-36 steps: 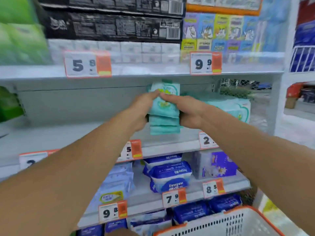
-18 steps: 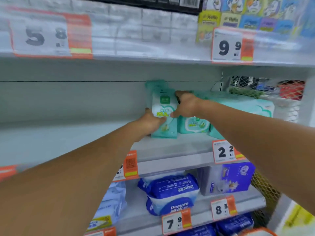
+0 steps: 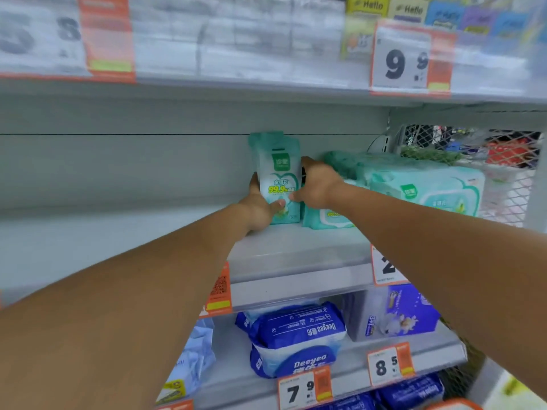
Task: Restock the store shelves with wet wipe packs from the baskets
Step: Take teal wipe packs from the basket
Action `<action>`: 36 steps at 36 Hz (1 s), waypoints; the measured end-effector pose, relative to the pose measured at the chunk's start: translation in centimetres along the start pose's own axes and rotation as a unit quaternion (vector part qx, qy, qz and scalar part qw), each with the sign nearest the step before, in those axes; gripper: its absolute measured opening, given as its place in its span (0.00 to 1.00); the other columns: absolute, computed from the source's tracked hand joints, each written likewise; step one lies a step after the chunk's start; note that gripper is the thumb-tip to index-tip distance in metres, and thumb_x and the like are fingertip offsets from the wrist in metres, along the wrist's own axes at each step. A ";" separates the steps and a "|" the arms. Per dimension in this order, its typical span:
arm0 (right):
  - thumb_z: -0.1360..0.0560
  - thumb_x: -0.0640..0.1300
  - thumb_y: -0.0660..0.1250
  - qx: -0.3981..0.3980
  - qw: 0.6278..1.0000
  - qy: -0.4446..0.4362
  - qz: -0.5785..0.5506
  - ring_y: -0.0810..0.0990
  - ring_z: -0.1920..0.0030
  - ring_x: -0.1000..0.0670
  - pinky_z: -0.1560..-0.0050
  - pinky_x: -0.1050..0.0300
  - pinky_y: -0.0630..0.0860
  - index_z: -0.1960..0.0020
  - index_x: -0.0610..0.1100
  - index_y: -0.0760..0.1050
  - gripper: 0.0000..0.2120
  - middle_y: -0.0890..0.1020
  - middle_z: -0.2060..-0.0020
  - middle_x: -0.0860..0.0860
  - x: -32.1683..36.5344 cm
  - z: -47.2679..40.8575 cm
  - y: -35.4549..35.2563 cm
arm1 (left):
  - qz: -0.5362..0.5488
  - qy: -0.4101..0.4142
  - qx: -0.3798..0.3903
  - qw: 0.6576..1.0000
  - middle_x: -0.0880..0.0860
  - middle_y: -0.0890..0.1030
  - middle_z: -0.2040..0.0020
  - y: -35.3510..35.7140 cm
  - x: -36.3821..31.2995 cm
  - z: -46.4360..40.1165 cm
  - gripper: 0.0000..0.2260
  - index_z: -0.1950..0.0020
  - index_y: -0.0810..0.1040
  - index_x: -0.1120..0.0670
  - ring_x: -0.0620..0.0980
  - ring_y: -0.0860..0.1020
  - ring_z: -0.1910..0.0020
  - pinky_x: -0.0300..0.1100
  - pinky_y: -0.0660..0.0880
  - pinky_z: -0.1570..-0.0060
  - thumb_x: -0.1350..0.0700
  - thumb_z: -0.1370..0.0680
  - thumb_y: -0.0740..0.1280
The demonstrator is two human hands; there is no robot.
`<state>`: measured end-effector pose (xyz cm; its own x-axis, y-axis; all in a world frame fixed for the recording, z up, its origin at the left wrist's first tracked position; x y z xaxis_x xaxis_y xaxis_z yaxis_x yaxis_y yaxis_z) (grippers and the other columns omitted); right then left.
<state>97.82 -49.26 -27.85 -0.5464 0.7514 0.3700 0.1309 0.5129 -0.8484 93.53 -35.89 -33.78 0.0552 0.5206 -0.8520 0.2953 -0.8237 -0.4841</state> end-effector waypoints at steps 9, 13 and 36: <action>0.35 0.61 0.78 0.038 0.991 0.050 -0.119 0.77 0.40 0.47 0.38 0.49 0.76 0.33 0.42 0.66 0.41 0.77 0.41 0.50 0.9 1.4 -0.6 | -0.012 -0.071 0.008 0.997 0.55 0.66 0.24 -0.7 -0.3 1.1 0.42 0.20 0.44 0.51 0.57 0.68 0.28 0.53 0.68 0.30 0.44 0.22 0.69; 0.36 0.67 0.77 0.005 0.981 0.078 -0.179 0.77 0.40 0.47 0.38 0.51 0.76 0.28 0.42 0.61 0.49 0.77 0.40 0.50 2.7 2.0 -1.0 | -0.060 -0.047 0.017 0.997 0.53 0.63 0.24 -0.5 -1.4 1.8 0.41 0.20 0.38 0.51 0.54 0.67 0.28 0.48 0.65 0.28 0.53 0.19 0.66; 0.28 0.50 0.73 -0.102 0.993 -0.061 0.001 0.71 0.34 0.40 0.34 0.50 0.70 0.29 0.42 0.69 0.30 0.71 0.33 0.42 7.5 14.4 -3.0 | -0.129 0.096 -0.078 0.984 0.54 0.80 0.45 -6.8 -3.0 17.0 0.17 0.35 0.77 0.56 0.53 0.78 0.44 0.42 0.73 0.39 0.54 0.23 0.71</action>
<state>81.39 -51.11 -27.98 -0.6398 0.7036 0.3092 0.2899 0.5935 -0.7508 75.11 -35.67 -31.35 0.1337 0.7529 -0.6445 0.4654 -0.6218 -0.6299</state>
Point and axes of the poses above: each hand's wrist, its own z-axis away from the middle knuckle, its own y-axis out of the palm, x = y × z, the point moved 6 cm from there along -z, towards the middle knuckle
